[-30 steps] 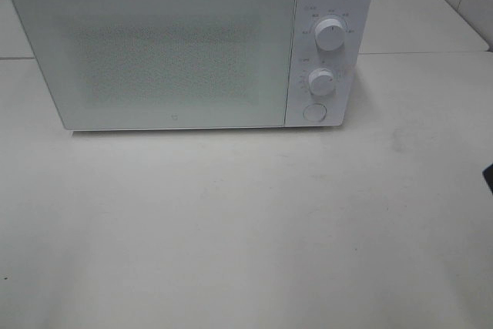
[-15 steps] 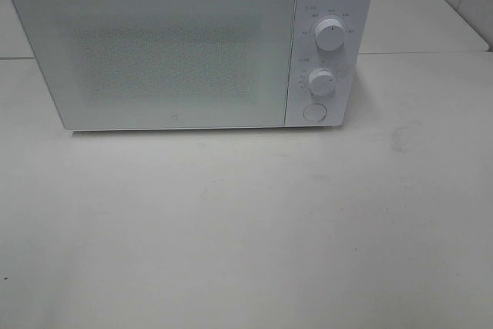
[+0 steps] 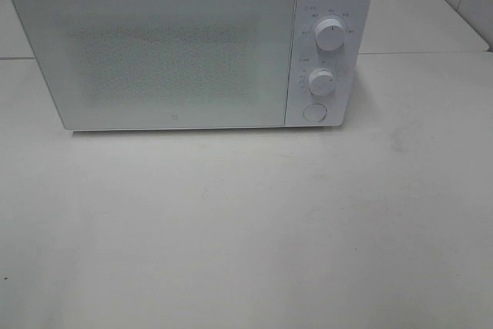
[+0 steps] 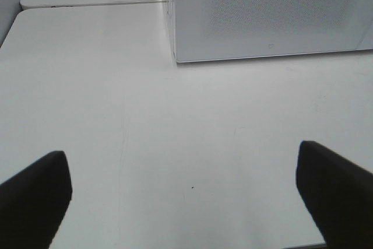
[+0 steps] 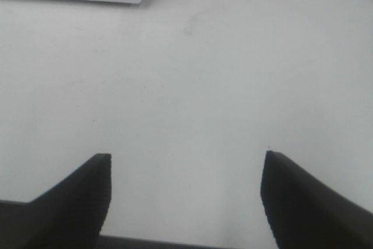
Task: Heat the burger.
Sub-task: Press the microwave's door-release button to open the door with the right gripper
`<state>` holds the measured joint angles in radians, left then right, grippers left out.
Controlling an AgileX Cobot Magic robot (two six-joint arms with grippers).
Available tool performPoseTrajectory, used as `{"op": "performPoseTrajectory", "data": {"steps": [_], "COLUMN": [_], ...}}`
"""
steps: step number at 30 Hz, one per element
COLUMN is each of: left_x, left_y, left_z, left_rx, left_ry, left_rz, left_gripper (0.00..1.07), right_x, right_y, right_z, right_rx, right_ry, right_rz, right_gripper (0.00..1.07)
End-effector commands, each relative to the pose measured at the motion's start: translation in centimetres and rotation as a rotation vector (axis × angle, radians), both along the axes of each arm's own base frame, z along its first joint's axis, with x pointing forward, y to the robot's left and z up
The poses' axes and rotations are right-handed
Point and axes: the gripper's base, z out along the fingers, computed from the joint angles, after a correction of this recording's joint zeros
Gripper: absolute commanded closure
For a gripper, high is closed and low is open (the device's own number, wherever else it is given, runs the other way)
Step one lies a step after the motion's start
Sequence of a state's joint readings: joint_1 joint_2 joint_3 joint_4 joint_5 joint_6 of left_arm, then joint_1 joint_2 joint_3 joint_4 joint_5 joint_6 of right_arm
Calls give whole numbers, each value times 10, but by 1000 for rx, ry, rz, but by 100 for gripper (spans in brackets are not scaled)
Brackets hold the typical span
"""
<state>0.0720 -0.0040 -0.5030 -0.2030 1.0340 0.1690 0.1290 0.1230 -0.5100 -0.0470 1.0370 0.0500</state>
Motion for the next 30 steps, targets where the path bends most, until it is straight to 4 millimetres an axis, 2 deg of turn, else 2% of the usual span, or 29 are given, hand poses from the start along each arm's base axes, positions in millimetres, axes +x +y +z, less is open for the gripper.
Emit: {"op": "performPoseTrajectory", "data": {"steps": [1,6,20,26,28,30], "left_x": [-3,-3,-3,-3,-3,-3], "left_y": [-1,-1,-1,-1,-1,-1], "left_z": [-1,-1,-1,-1,-1,-1], "left_rx": [-5,-5,-5,-5,-5,-5], "left_ry": [-22,-22,-22,-22,-22,-22], "left_rz": [-6,-6,-6,-6,-6,-6], "left_gripper": [6,6,6,6,6,6], "right_x": [-6,-22,-23,-13,2,6], "right_y": [-1,-2,-2,-1,1,1], "right_z": [0,-1,0,14,22,25], "right_rx": [2,9,4,8,23,32], "right_ry": [-47,-153,-162,-207,-256,-275], "right_rz": [-11,-45,-48,-44,-42,-44], "right_gripper": [37,37,37,37,37,37]}}
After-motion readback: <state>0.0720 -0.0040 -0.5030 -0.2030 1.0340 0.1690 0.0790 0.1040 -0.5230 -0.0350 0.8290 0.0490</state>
